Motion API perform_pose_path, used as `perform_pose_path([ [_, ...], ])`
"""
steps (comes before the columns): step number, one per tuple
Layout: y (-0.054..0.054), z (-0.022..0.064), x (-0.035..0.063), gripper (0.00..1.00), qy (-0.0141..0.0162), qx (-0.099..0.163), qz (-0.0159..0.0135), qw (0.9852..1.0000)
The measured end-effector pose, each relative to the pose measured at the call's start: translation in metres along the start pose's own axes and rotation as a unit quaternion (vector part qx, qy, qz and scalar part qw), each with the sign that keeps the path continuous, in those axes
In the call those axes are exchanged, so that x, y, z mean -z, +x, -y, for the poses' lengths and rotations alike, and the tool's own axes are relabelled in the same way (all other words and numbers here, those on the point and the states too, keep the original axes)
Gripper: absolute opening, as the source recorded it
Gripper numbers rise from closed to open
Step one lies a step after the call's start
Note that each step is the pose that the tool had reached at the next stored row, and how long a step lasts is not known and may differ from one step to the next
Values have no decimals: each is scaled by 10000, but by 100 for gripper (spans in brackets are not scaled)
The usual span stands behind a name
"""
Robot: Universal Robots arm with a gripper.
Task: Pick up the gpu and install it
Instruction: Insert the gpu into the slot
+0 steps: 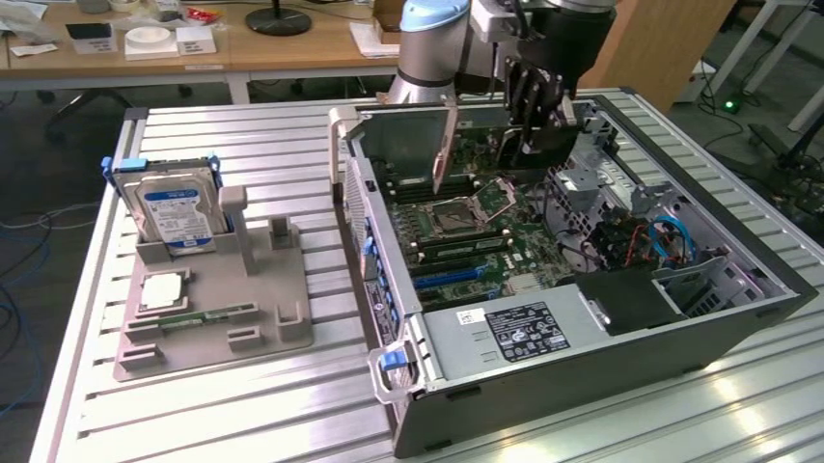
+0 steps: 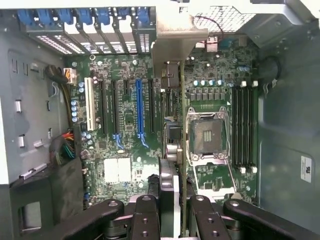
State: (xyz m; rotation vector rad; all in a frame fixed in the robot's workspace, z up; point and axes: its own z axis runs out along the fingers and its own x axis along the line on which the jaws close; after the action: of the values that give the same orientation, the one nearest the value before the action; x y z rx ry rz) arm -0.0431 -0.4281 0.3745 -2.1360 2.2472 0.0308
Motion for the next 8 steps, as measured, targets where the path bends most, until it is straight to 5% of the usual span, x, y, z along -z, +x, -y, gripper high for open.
perform_pose_path([
  [8,41,-31,-41,28,5,2,1,10000],
])
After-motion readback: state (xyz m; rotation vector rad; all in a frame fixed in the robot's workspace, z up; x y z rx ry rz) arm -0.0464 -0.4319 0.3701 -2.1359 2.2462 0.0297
